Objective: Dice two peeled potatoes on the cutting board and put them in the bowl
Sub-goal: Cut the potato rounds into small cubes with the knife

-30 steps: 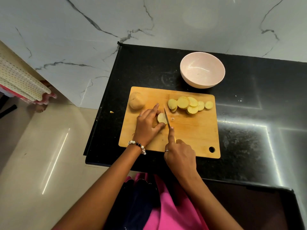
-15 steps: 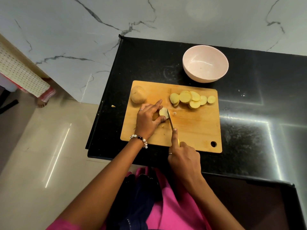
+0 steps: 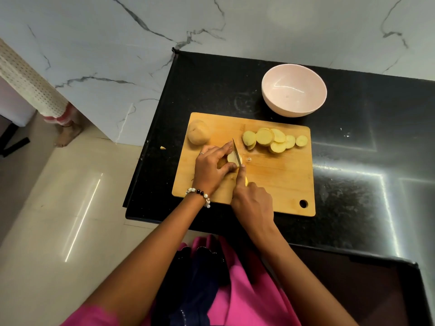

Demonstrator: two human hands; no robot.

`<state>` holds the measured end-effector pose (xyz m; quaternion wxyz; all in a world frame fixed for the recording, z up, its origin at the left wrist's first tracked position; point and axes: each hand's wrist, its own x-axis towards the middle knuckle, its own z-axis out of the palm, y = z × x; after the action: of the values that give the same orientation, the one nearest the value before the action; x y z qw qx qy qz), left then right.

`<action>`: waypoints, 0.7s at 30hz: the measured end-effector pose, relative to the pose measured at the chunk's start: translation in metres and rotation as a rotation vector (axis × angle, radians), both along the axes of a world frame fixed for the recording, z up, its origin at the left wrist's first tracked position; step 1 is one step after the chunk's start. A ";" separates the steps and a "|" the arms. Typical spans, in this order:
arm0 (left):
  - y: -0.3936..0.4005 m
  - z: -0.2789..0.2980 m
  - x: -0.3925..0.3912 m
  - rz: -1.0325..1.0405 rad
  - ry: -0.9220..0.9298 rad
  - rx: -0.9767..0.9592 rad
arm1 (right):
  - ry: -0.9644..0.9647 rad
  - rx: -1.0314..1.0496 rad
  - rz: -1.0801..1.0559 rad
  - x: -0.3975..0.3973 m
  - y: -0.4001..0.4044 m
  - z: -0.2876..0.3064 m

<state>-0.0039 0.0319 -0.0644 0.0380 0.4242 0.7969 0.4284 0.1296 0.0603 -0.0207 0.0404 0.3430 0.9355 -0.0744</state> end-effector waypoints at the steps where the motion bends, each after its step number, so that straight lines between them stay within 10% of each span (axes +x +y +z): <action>1: 0.000 -0.001 0.000 0.003 0.004 0.001 | -0.012 0.002 0.004 -0.001 -0.001 -0.002; 21: -0.005 -0.003 -0.003 -0.013 -0.025 -0.017 | 0.016 -0.089 0.001 0.016 -0.001 0.008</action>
<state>-0.0073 0.0267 -0.0670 0.0543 0.4235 0.7972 0.4268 0.1452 0.0597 -0.0131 0.0480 0.3396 0.9318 -0.1188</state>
